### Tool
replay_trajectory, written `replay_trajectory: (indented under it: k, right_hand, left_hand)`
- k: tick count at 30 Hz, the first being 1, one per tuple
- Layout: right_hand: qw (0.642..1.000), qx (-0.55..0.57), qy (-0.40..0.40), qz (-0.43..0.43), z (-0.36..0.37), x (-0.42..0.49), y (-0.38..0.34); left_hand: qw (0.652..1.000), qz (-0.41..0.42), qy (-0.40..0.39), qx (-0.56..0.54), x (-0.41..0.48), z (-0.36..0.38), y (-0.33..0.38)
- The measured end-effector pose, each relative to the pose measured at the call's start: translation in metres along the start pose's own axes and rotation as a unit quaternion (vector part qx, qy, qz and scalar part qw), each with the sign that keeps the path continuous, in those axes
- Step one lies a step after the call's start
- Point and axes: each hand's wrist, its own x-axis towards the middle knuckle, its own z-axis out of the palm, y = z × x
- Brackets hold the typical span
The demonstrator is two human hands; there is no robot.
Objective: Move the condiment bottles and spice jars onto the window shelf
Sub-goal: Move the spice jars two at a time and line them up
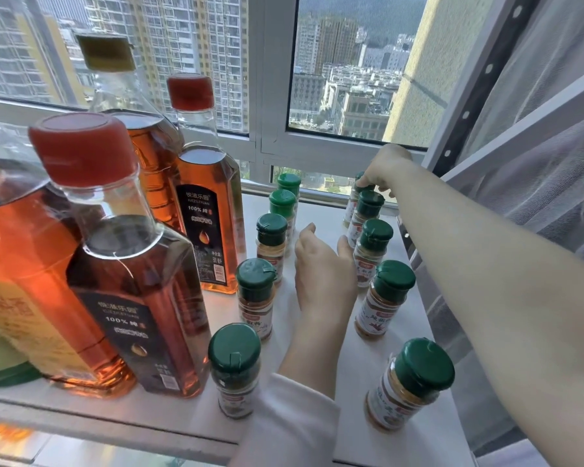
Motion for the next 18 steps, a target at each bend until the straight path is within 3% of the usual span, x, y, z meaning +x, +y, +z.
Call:
replay_trajectory:
  k: [3,5,10,13,18]
  right_hand:
    - [0.998,-0.030,0.054,-0.030,-0.007,-0.007,-0.006]
    - [0.993,-0.010,0.062,-0.098,-0.010,-0.014,-0.019]
    - [0.964,-0.016,-0.051,-0.259,0.003,-0.044,-0.066]
    - [0.959,-0.020,-0.108,-0.261,0.017,-0.044,-0.076]
    - [0.960,-0.023,-0.119,-0.252,0.030,-0.041,-0.077]
  left_hand:
    - [1.000,0.009,-0.001,0.005,-0.005,-0.001,0.000]
    - [1.000,0.012,-0.003,0.001,-0.007,-0.002,0.000]
    - [1.000,0.010,-0.004,0.003,-0.012,-0.002,-0.001]
    - [1.000,0.011,-0.002,0.000,-0.013,-0.002,-0.002]
    - [1.000,0.018,0.009,-0.003,-0.012,-0.007,-0.001]
